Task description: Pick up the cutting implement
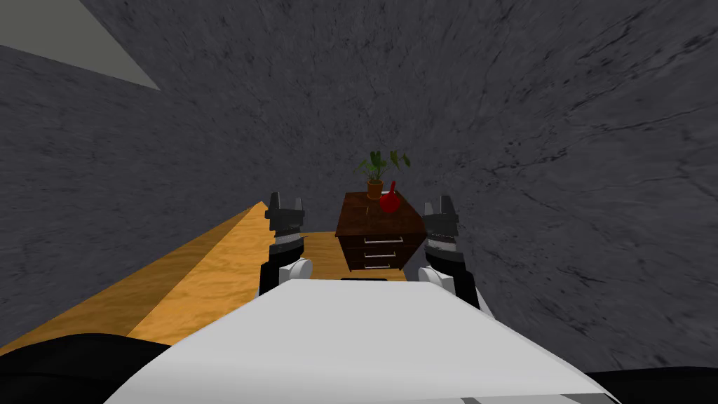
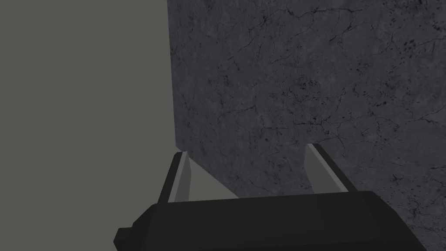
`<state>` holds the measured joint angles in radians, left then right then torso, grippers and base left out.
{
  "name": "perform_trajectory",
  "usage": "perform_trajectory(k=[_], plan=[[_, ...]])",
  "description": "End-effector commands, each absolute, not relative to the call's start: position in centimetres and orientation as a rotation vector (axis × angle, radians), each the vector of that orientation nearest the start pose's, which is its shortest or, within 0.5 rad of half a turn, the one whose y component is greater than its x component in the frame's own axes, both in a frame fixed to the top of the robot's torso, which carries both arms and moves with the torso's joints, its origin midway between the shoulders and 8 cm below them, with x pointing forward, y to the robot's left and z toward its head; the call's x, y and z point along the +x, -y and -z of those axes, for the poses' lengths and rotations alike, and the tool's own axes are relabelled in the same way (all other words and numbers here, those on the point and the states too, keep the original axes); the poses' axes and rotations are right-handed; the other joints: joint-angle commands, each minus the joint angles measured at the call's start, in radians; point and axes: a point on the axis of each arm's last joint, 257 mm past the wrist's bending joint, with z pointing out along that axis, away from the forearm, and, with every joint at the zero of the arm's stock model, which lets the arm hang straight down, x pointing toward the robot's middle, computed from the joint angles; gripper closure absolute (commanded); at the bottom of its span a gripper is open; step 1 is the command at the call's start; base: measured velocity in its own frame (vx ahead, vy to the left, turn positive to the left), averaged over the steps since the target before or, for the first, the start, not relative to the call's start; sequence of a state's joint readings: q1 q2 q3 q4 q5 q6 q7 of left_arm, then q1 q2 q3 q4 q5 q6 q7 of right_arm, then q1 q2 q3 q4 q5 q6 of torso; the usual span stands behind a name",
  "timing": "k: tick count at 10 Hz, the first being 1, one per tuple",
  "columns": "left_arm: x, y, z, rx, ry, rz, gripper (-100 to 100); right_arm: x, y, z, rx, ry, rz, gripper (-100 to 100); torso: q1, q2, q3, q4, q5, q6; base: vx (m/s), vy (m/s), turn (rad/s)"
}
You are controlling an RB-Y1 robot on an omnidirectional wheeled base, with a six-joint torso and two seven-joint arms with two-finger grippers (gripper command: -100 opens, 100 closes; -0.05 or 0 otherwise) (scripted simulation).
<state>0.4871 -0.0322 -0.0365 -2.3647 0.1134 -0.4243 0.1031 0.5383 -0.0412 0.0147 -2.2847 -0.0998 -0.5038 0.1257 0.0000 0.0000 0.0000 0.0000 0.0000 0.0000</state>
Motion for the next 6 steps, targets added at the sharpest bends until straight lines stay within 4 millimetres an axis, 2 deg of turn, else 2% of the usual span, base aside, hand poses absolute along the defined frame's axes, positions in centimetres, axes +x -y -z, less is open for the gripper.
perform_trajectory(k=[1,6], plan=[[33.92,-28.05,-5.13,-0.771,-0.470,1.520,0,33.91,28.40,-1.51,0.622,-0.682,-1.213,-100,0.000,0.000,0.000,0.000,0.000,0.000,-0.019,-0.018,0.041],[33.92,-28.04,-5.13,-0.771,-0.470,1.520,0,34.08,27.65,-0.76,0.430,-0.856,-1.048,-100,-0.003,0.003,0.002,0.001,-0.001,0.000,-0.042,-0.032,0.095]])
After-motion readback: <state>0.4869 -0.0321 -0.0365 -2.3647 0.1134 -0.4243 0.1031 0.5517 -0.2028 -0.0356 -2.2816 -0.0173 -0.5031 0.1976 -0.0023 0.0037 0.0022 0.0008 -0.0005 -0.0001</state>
